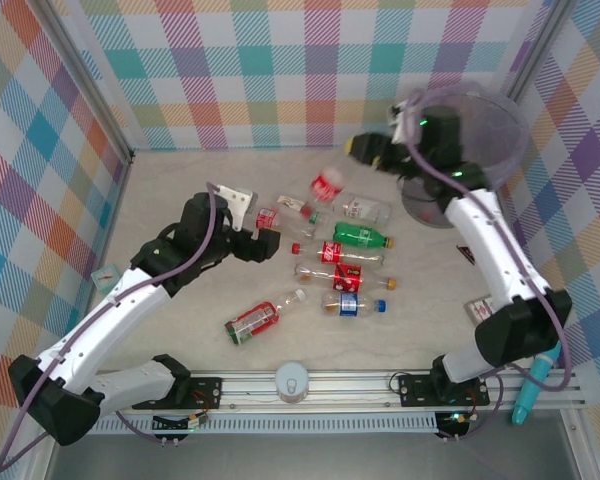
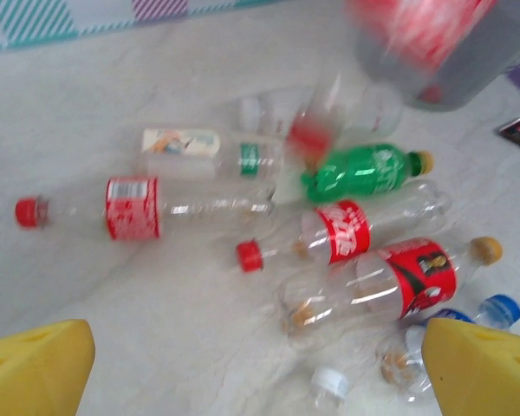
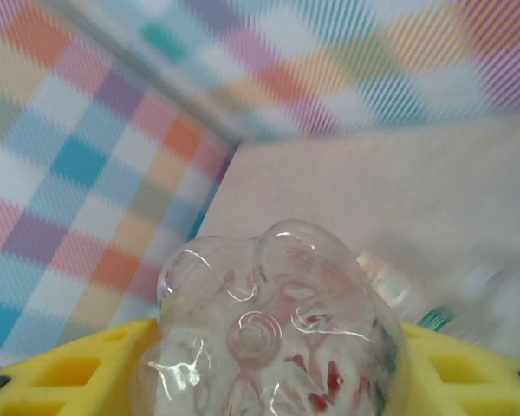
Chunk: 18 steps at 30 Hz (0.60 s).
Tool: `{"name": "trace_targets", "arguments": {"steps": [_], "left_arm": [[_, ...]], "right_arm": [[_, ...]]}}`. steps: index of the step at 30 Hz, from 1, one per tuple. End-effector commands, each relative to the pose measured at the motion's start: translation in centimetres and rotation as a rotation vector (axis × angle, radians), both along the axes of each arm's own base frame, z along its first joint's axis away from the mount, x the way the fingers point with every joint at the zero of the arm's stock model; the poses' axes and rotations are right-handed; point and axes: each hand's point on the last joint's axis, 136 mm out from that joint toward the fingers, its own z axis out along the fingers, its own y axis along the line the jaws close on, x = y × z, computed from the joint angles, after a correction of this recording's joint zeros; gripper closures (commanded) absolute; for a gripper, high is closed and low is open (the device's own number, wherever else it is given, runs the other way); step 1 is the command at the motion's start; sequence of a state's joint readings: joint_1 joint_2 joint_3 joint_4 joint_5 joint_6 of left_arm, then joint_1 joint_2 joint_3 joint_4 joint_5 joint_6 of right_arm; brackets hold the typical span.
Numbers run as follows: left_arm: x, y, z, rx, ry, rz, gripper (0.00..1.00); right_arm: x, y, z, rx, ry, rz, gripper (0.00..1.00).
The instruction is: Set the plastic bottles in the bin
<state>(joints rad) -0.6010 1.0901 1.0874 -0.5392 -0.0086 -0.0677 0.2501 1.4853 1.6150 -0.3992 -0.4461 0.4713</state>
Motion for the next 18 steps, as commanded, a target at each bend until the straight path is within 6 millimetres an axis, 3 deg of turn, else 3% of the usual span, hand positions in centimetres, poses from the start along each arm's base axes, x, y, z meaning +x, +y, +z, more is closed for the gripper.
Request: {"name": "trace_targets", "arguments": {"steps": [1, 6, 9, 14, 18], "left_arm": [[-2.2, 1.7, -5.7, 0.142, 0.164, 0.075, 0.04], [-4.2, 0.2, -8.0, 0.204, 0.216, -0.018, 0.03], [-4.8, -0.5, -9.1, 0.197, 0.249, -0.060, 0.02], [-4.7, 0.9, -11.1, 0.312, 0.312, 0.000, 0.02], [-5.1, 1.1, -12.2, 0.355, 0.338, 0.004, 0.02]], "right_arm": [[-0.9, -6.0, 6.8, -0.118, -0.188, -0.209, 0.45], [-2.3, -13.7, 14.0, -0.346, -0.391, -0.559, 0.45], [-3.6, -16.6, 16.3, -0.463, -0.422, -0.687, 0.45], [-2.6, -20.6, 15.6, -0.602, -0.354, -0.812, 0.46], [0.4, -23.7, 12.7, -0.617, -0.242, -0.830, 0.47]]}}
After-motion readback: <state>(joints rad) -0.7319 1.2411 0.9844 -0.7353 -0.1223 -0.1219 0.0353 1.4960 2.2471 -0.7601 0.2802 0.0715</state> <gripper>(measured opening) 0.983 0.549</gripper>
